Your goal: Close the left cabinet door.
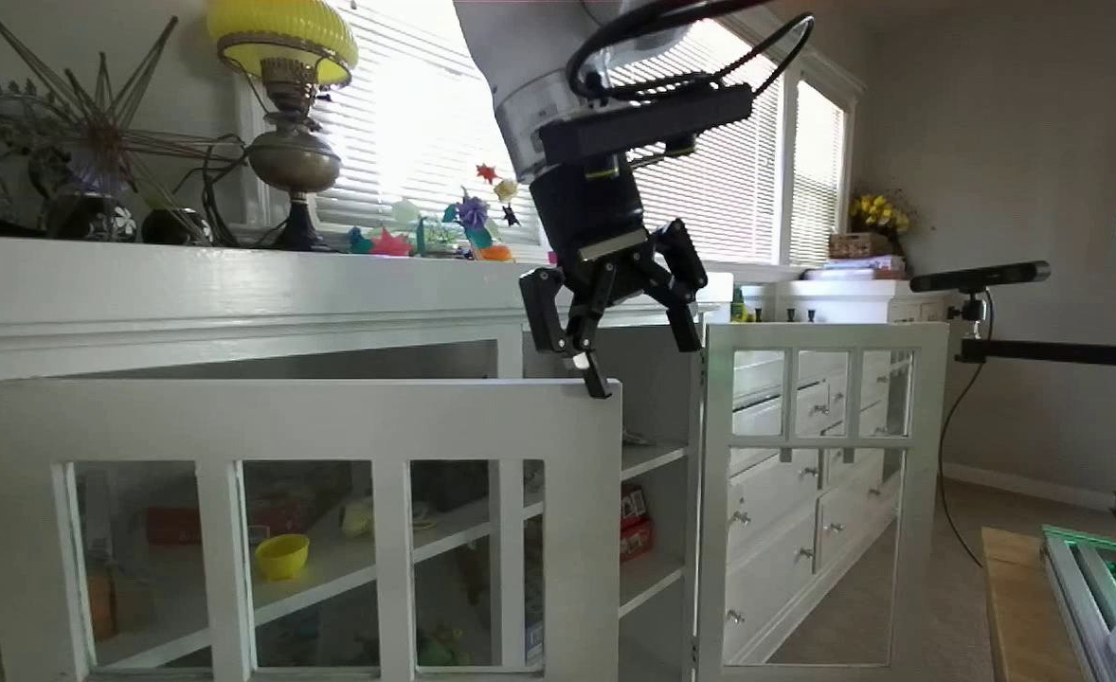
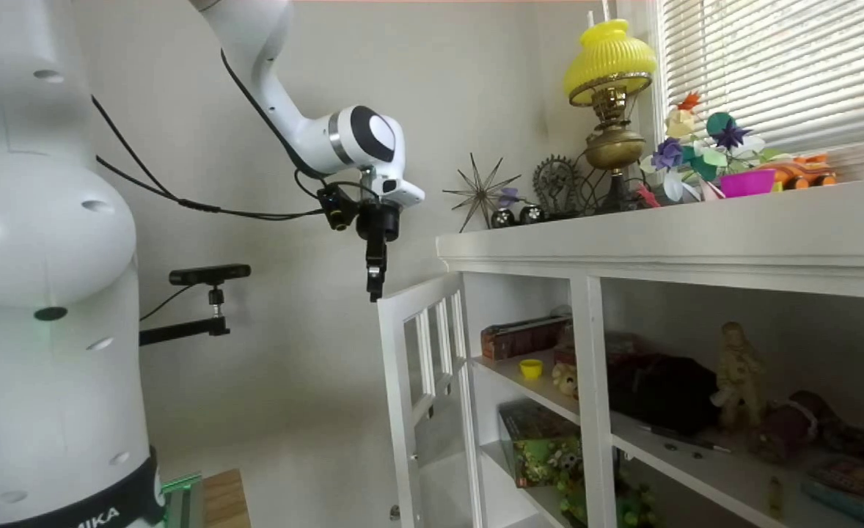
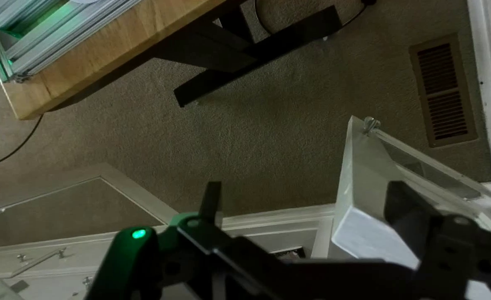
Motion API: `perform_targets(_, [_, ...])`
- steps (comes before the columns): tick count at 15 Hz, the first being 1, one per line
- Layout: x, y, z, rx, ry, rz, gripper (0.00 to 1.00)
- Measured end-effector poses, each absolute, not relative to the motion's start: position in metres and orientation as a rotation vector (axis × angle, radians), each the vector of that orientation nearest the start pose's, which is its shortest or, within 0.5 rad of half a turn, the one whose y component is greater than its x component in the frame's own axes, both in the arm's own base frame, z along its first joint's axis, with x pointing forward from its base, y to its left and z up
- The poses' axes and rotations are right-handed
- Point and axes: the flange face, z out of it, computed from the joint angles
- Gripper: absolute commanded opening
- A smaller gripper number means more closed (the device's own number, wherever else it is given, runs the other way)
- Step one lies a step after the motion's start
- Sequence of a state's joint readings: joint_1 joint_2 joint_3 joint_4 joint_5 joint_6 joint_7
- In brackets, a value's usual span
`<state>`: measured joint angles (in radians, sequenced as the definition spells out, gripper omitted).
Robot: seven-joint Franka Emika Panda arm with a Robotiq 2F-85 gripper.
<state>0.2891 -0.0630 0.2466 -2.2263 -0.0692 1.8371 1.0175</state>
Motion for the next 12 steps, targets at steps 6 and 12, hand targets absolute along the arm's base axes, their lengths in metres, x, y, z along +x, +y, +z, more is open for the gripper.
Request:
perform_targets(6, [0.409, 0.201, 0.379, -3.292, 0.891, 0.289, 1.00])
perform_targets(12, [0.411, 0.178, 0.364, -3.235, 0.951, 0.216, 1.00])
